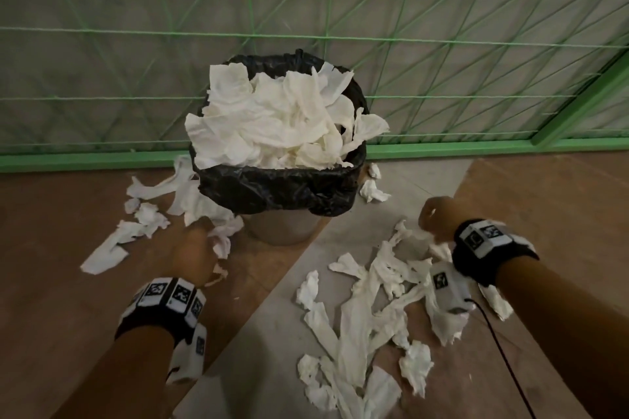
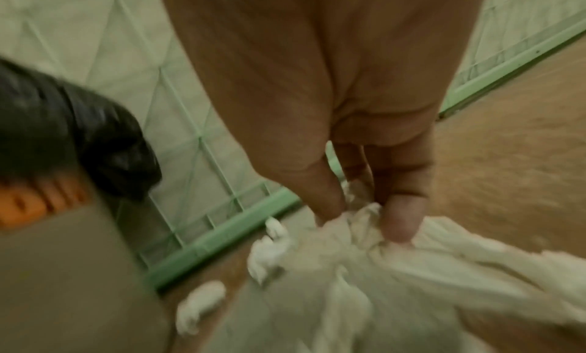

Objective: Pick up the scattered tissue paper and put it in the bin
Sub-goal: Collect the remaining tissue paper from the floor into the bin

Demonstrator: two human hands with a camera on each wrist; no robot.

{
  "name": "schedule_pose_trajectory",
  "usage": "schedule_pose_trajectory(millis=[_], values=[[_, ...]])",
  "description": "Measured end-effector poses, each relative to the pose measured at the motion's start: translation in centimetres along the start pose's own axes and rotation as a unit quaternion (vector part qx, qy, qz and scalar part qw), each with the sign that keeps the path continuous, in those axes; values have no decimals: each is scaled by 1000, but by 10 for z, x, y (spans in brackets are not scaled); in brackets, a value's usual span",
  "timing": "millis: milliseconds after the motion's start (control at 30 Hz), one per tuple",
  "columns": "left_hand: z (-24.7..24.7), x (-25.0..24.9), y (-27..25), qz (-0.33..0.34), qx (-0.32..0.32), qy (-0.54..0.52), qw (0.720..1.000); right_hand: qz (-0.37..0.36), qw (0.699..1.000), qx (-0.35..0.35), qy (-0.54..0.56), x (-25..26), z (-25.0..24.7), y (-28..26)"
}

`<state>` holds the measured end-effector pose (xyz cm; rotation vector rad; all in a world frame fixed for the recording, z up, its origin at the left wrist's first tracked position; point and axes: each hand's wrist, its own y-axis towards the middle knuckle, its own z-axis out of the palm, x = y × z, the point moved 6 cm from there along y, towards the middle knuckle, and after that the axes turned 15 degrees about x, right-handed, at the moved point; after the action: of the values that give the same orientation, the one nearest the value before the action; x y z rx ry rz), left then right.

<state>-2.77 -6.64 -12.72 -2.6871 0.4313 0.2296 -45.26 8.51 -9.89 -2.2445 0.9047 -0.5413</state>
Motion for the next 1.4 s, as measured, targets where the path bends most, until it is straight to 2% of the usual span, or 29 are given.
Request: schedule_pose_trajectory(millis=[67, 133, 200, 333, 400, 500, 567, 600, 633, 667, 700, 733, 767, 800, 833, 900, 933, 967, 1033, 1100, 1167, 1233, 1333, 1400], values=[[-12, 5, -4, -14, -12, -51, 999, -30, 994, -19, 107, 8, -29, -18], [-10, 7, -7, -21, 13, -125, 992, -57, 981, -40, 179, 16, -56, -38], [-17, 13, -10, -48, -6, -250, 967, -116, 953, -59, 274, 31, -83, -60], [-39, 34, -15, -83, -66, -394, 913, -283, 856, -122, 415, 83, -139, -134], [-51, 35, -24, -61, -65, -411, 907, -376, 791, -144, 461, 113, -163, -174], [-71, 41, -32, -16, -97, -409, 907, -491, 694, -139, 508, 155, -183, -227], [-84, 48, -31, -3, -120, -397, 910, -528, 652, -133, 528, 180, -181, -243], [-91, 52, -30, -3, -127, -405, 906, -529, 646, -135, 533, 192, -175, -243], [-100, 54, -30, -2, -135, -424, 896, -520, 655, -140, 530, 203, -166, -238], [-111, 55, -30, 0, -140, -454, 880, -502, 679, -144, 517, 212, -155, -229], [-124, 53, -32, 9, -146, -489, 860, -472, 723, -149, 483, 219, -141, -218], [-140, 47, -36, 19, -151, -524, 838, -432, 785, -156, 416, 225, -127, -205], [-158, 38, -41, 37, -161, -556, 814, -389, 851, -156, 315, 230, -111, -195], [-177, 29, -47, 57, -166, -592, 787, -353, 902, -146, 202, 233, -96, -186], [-196, 18, -54, 81, -165, -635, 750, -332, 929, -131, 95, 237, -81, -182], [-234, -9, -68, 161, -151, -714, 664, -333, 937, -102, -36, 244, -60, -182], [-254, -24, -74, 210, -149, -727, 637, -341, 933, -96, -58, 245, -57, -184], [-274, -41, -82, 254, -151, -715, 634, -352, 929, -99, -56, 245, -57, -188], [-304, -73, -93, 315, -164, -652, 670, -374, 918, -133, 10, 240, -71, -197], [-315, -104, -98, 353, -159, -584, 713, -405, 887, -196, 101, 229, -95, -207], [-304, -131, -95, 343, -151, -482, 792, -417, 852, -257, 185, 207, -122, -214], [-274, -147, -77, 306, -123, -374, 867, -378, 846, -304, 220, 172, -142, -204], [-219, -163, -51, 279, -54, -206, 936, -265, 898, -289, 200, 107, -143, -161], [-193, -169, -41, 266, -15, -113, 957, -165, 960, -208, 94, 63, -119, -122]])
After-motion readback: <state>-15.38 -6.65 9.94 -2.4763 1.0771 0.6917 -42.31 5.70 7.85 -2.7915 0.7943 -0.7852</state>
